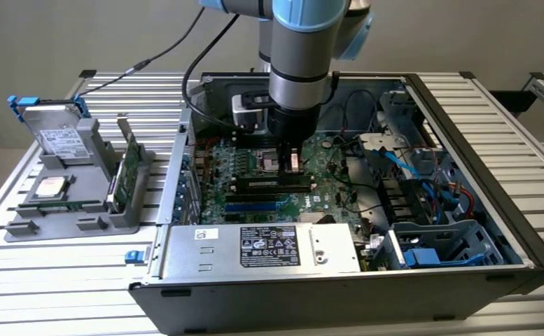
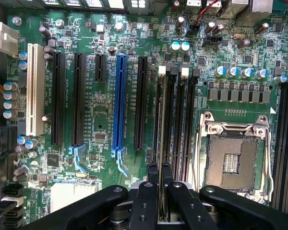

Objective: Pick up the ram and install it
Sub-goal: 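Insert the ram into the slot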

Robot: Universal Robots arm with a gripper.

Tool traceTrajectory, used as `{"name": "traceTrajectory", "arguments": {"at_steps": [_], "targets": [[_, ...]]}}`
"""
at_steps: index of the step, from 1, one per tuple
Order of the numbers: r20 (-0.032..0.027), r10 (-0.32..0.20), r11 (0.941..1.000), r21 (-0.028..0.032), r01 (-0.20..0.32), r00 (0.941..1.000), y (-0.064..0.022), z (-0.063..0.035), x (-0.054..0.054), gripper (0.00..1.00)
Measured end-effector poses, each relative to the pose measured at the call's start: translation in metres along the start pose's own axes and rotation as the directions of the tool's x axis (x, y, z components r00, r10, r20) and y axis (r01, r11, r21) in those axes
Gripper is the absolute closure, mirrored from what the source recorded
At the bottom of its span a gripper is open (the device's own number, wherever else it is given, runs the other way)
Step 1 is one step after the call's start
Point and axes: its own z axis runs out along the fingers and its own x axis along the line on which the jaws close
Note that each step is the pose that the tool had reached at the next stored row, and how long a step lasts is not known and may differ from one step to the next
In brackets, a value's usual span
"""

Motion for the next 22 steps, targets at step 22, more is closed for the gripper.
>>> {"name": "traceTrajectory", "arguments": {"at_steps": [22], "targets": [[0.0002, 0.006, 1.0000, -0.0076, -0.006, 1.0000, -0.0002, 0.0074, 0.0000, 0.87]]}}
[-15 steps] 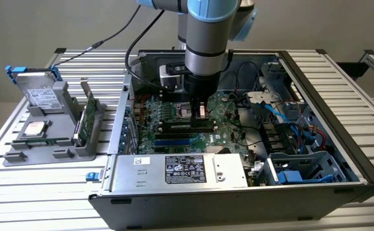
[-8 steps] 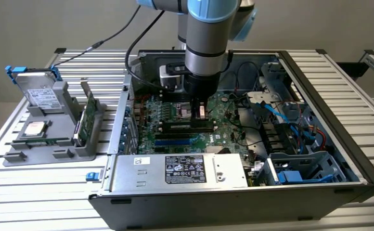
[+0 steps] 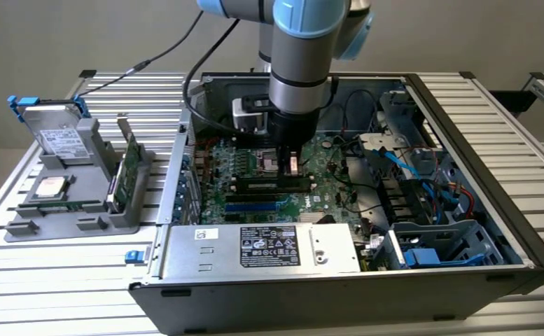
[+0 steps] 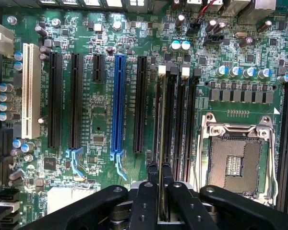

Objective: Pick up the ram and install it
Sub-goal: 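Insert the ram into the slot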

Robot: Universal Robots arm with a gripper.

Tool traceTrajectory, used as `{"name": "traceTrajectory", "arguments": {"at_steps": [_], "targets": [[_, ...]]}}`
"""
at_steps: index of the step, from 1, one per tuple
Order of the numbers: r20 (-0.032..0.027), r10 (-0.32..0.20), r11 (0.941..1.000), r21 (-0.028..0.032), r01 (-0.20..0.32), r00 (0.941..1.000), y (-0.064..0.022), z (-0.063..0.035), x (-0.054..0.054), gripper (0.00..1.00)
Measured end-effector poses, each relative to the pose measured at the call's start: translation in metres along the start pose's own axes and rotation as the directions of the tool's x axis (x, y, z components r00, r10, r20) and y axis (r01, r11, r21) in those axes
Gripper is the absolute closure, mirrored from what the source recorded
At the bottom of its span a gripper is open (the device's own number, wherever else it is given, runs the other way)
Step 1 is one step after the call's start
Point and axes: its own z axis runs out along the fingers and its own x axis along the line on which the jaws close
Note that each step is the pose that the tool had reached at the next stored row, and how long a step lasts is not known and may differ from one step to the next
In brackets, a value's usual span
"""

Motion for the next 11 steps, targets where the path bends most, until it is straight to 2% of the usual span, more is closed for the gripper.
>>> {"name": "traceTrajectory", "arguments": {"at_steps": [11], "targets": [[-0.0001, 0.000, 1.0000, -0.0007, 0.000, 1.0000, 0.0000, 0.0011, 0.0000, 0.87]]}}
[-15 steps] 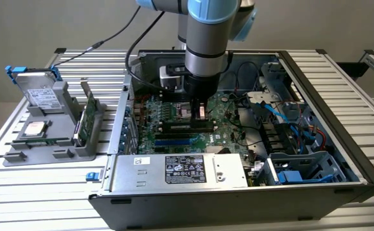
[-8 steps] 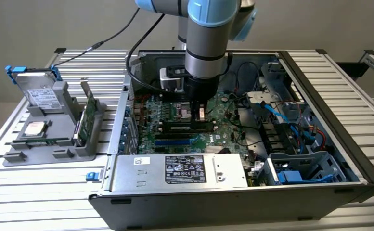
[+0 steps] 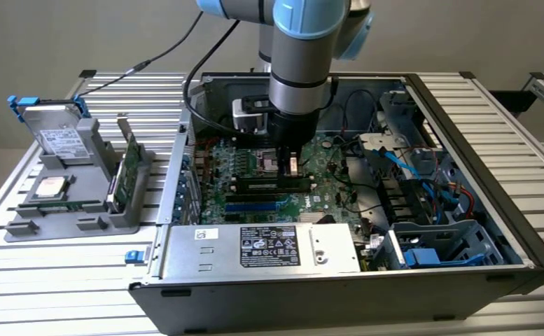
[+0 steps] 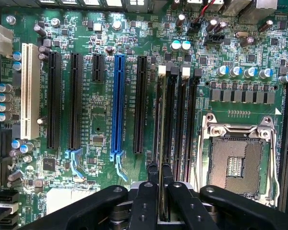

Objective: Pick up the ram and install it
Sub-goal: 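Insert the ram into the slot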

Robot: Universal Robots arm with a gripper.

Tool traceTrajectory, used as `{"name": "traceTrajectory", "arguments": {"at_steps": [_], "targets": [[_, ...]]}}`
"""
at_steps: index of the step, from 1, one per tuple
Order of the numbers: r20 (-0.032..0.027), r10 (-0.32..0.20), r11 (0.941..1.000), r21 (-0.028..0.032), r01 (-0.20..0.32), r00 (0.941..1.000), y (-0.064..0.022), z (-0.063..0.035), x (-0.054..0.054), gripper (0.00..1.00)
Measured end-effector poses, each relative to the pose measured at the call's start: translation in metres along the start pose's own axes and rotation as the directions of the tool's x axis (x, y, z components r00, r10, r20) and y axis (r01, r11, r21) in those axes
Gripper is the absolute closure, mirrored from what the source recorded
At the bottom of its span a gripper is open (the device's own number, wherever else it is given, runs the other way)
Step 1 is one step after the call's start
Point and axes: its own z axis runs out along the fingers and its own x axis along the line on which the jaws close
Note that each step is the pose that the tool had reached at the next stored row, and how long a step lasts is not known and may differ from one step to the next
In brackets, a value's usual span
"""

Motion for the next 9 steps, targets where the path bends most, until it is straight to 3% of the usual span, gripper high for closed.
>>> {"name": "traceTrajectory", "arguments": {"at_steps": [2, 6, 9], "targets": [[0.0009, 0.000, 1.0000, -0.0002, 0.000, 1.0000, 0.0001, 0.0002, -0.0001, 0.87], [0.0001, 0.000, 1.0000, 0.0000, 0.000, 1.0000, 0.0000, 0.0000, 0.0000, 0.67], [-0.0001, 0.000, 1.0000, -0.0005, 0.000, 1.0000, 0.0000, 0.0000, 0.0000, 0.61]]}}
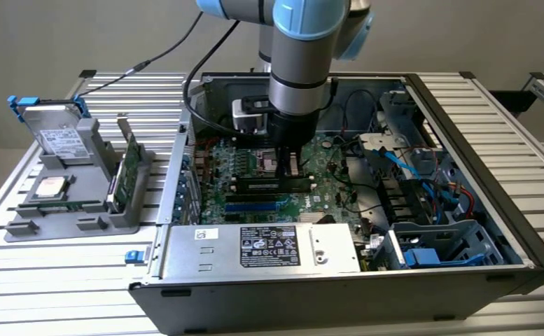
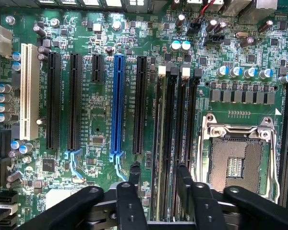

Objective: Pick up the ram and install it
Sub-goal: 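Insert the ram into the slot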

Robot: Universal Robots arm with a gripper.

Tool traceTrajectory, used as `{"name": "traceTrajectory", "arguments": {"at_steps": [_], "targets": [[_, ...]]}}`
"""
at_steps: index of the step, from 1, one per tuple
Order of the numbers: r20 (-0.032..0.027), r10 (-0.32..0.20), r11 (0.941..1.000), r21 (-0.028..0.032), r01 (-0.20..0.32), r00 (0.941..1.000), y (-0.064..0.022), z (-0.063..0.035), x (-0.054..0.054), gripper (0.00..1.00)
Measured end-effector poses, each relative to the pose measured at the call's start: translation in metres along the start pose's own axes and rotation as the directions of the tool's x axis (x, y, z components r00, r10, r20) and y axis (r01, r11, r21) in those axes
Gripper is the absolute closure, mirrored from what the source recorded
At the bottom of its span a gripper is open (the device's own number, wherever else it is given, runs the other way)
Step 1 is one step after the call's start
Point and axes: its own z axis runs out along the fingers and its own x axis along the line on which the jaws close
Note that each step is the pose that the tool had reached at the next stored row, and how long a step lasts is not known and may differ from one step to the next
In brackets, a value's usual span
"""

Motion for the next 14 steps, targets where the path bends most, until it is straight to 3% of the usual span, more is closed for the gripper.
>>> {"name": "traceTrajectory", "arguments": {"at_steps": [1, 9, 14], "targets": [[0.0000, 0.000, 1.0000, -0.0011, 0.000, 1.0000, 0.0000, 0.0000, 0.000, 0.55], [0.0003, 0.000, 1.0000, -0.0045, 0.000, 1.0000, 0.0001, -0.0051, 0.000, 0.55], [0.0003, 0.000, 1.0000, -0.0051, 0.000, 1.0000, 0.0004, -0.0157, 0.000, 0.55]]}}
